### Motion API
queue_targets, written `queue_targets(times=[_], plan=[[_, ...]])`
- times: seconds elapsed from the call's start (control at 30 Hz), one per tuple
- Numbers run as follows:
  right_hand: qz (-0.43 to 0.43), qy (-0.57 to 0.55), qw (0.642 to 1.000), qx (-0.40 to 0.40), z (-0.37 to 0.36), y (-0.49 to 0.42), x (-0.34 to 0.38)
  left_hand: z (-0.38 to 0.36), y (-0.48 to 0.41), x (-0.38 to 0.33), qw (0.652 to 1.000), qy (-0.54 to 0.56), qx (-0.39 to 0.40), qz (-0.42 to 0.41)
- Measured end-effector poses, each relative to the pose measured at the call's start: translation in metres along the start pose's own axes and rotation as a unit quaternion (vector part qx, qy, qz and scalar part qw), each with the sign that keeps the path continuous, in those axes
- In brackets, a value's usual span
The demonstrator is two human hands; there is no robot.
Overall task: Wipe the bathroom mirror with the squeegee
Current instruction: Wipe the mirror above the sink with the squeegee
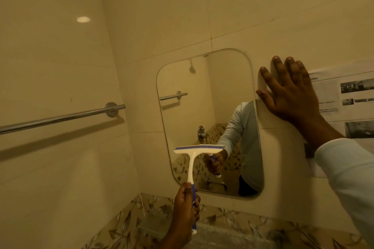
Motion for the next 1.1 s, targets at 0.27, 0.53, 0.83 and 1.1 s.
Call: queue_targets(times=[0.27,0.53,0.83,1.1], plan=[[-0.003,-0.002,1.000,0.006,-0.002,0.001,-0.002,0.007,0.022,0.033,0.999,-0.018,-0.010,0.046],[-0.007,0.002,1.000,0.003,0.003,-0.005,-0.016,-0.017,0.042,0.014,0.999,-0.021,0.018,0.021],[-0.008,-0.032,0.999,0.020,0.002,0.002,0.000,-0.110,-0.010,-0.183,0.972,0.042,0.057,-0.224],[-0.006,-0.030,0.999,0.017,0.005,0.001,-0.001,-0.142,-0.032,-0.191,0.973,0.032,0.072,-0.218]])
Point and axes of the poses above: each hand's wrist, its own y-axis away from the middle knuckle, its own z-axis out of the back of the hand, x = y × z, the point moved 6 cm from there along -y, towards the middle knuckle, and after that the axes turned 14 degrees about -z, right-handed, at the moved point
